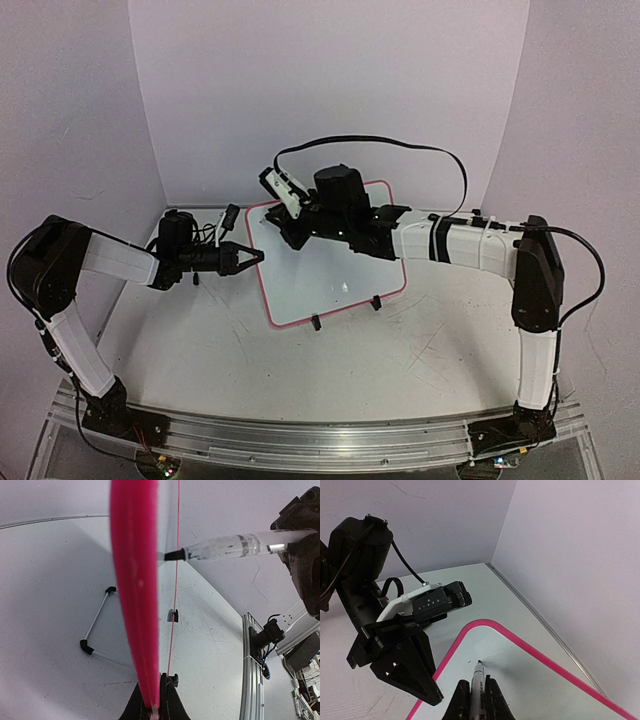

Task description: Write a sentence on the whiteboard

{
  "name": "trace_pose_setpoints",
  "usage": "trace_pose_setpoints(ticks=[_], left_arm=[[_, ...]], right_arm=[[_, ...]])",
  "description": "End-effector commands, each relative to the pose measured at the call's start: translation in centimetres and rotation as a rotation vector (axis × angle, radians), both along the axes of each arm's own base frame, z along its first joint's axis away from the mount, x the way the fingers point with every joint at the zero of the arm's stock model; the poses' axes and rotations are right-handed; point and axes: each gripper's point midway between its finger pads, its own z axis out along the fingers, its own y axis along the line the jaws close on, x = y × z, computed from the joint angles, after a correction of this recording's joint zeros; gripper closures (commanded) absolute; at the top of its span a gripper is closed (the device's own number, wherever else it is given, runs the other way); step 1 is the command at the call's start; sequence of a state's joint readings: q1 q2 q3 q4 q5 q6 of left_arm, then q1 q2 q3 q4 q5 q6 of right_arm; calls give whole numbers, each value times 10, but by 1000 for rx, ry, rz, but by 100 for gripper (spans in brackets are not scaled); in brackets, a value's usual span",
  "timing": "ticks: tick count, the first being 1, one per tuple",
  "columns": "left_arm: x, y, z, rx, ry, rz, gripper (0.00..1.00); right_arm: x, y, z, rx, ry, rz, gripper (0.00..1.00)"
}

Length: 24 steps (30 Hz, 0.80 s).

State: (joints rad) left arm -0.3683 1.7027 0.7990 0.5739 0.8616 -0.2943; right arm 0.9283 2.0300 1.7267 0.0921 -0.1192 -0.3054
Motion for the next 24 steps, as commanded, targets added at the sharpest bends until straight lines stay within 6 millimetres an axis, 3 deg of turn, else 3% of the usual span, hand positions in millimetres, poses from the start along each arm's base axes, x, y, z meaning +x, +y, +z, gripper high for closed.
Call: trace_pose_setpoints(ticks=[1,24], left_arm=[[30,15,-4,93,-78,138,100],[30,14,-3,96,-79,136,100]], right_arm=[[2,2,13,33,-9,-11,100],[-22,0,-8,5,51,0,100]])
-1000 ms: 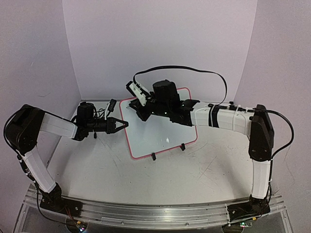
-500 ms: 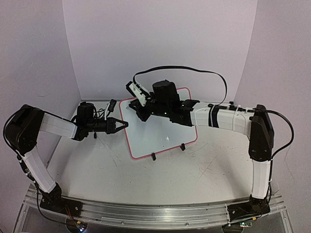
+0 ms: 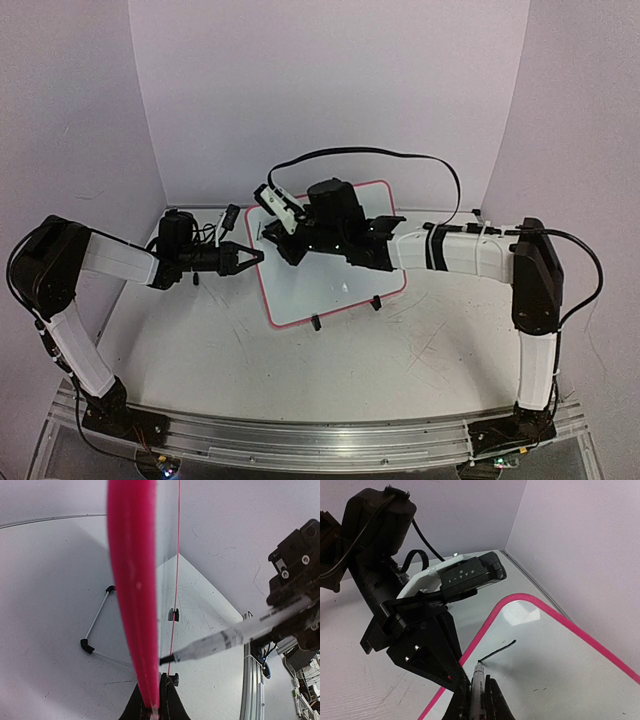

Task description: Write a sentence on the whiteboard

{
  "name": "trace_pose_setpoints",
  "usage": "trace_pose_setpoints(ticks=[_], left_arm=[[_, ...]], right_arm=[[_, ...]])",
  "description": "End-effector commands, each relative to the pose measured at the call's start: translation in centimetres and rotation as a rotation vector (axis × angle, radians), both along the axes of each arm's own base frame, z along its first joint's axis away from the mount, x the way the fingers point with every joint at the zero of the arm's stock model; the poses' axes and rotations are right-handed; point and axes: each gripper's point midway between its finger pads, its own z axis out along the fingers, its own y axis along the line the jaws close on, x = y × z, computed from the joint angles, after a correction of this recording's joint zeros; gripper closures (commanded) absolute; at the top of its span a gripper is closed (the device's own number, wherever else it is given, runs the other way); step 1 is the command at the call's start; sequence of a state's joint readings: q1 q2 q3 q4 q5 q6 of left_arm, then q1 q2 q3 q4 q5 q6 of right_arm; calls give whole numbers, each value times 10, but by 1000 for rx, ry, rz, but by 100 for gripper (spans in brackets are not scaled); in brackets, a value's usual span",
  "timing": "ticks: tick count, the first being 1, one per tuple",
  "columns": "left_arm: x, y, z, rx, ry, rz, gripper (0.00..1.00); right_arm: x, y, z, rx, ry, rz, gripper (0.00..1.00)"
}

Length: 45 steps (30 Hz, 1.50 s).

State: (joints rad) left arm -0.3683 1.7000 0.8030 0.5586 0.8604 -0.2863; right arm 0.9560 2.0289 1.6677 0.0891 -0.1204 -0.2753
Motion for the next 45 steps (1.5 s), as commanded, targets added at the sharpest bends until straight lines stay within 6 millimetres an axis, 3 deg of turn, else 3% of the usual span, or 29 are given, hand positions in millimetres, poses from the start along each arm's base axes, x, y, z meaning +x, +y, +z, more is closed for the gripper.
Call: trace_pose_setpoints(ticks=[1,4,8,11,26,45], left_arm=[[30,14,-3,90,-79,134,100],[30,14,-4,93,-77,137,100],[30,14,-7,96,-73,136,100],[30,15,-8,98,-71,137,100],[30,14,-7,98,-71,135,100],[30,13,-6,96,-68,129,100]], right_arm=[[-3,-6,20,37,-10,-23,100],[-2,-6,29,55,-21,-27,100],[-8,-11,61,138,-45,-24,100],[-8,-19,72,165,-57,-46,100],[20,-28,59,146,-48,-122,100],[26,-17,41,117,-21,-110,100]])
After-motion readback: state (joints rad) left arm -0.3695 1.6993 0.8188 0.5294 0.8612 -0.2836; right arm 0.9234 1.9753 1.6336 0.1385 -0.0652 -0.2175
